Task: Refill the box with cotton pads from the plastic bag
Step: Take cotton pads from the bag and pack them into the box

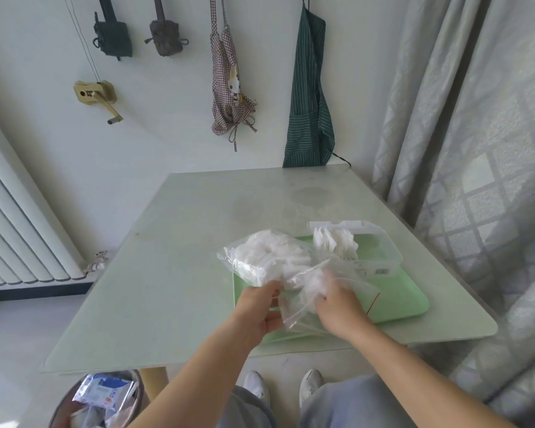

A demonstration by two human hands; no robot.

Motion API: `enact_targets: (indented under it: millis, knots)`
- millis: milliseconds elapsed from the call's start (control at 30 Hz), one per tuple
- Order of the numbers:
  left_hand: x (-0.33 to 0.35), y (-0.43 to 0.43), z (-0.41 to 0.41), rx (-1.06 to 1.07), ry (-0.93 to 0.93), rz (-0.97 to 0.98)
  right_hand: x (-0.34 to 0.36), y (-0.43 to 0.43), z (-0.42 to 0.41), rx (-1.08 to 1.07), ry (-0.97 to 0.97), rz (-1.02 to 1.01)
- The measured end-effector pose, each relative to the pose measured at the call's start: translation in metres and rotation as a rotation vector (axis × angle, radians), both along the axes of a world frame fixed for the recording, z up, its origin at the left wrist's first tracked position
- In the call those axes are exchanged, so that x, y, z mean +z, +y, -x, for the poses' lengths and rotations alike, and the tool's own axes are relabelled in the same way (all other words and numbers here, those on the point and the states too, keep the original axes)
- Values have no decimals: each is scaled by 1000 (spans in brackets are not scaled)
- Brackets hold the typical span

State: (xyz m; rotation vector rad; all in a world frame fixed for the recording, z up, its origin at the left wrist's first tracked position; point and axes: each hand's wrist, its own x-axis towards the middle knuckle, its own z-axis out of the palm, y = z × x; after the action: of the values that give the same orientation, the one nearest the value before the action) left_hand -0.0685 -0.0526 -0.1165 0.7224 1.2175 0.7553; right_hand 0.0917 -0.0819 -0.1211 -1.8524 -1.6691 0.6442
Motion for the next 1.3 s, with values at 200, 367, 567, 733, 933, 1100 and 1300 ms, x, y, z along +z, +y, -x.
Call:
enact_targets:
  millis: [200,367,567,733,933,1100,1300]
  knots:
    - [-8,12,-8,111,56,-35,8,-25,-12,85,-42,-29]
    - [-2,16,-3,167,98,-40,29,-46,-23,230,-31,23]
    - [12,12,3,108,0,-54,65,-53,-45,339,54,152]
    - [23,5,6,-119,273,-118,89,-41,-77,218,534,230]
    - [50,1,14,-548,1224,-371,87,5,-110,-97,728,59]
    - [85,19,-10,-461,1334,-661,81,42,-136,-299,611,-64]
    - [91,60,-83,-481,1030,-821,76,69,-150,-349,66,-123]
